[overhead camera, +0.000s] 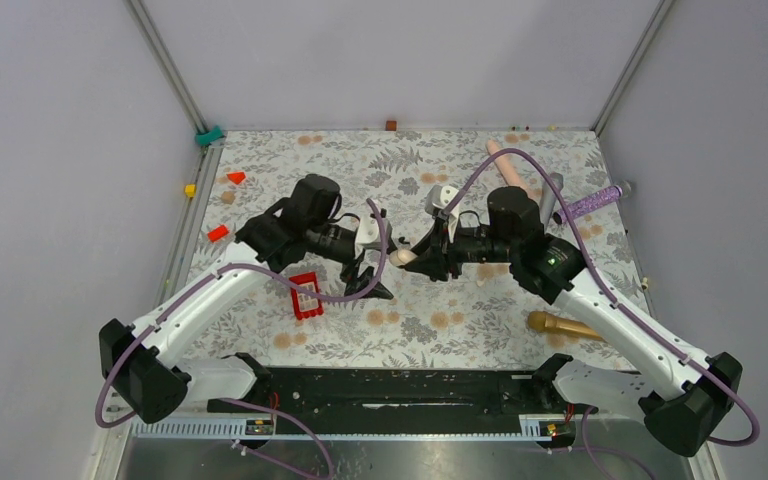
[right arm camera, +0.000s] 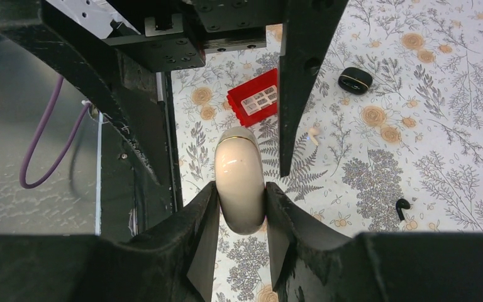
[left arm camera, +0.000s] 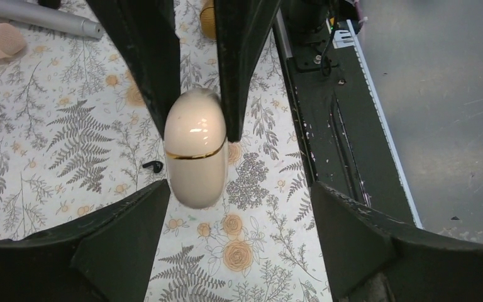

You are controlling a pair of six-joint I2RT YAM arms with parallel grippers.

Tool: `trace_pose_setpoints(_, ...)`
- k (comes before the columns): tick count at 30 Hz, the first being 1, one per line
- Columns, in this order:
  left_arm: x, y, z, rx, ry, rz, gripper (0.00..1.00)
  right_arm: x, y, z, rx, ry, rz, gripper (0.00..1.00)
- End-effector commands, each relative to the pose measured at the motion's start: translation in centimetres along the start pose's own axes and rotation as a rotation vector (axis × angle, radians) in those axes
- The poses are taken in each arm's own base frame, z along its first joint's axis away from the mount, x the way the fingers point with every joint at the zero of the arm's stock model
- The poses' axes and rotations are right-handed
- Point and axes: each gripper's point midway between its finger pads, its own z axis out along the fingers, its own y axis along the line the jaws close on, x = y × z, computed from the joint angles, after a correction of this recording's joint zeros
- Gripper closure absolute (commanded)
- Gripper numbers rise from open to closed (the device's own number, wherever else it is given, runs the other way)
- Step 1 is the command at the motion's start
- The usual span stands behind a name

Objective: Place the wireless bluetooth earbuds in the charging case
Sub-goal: Open the charging case to the charging case.

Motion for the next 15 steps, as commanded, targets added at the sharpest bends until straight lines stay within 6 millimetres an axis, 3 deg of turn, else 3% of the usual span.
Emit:
trace_pose_setpoints(1,-2.83,-0.52,-0.1,0.044,-0.064,0.036,0.19,-1.24,0.05,0.14,-0.025,-0.064,-0.007,0.89)
trace_pose_setpoints(7,-3.39,-0.14,-0.07,0.026,-0.075,0.02,0.35,-0.98,-0.1,0.43,-0.036,-0.068,0.018,0.89)
trace_pose_setpoints(15,-3.72,-0.36,0.08,0.045,-0.089,0.004,0.46,-0.67,-0.16,0.68,-0.05,-0.069,0.033,0.89)
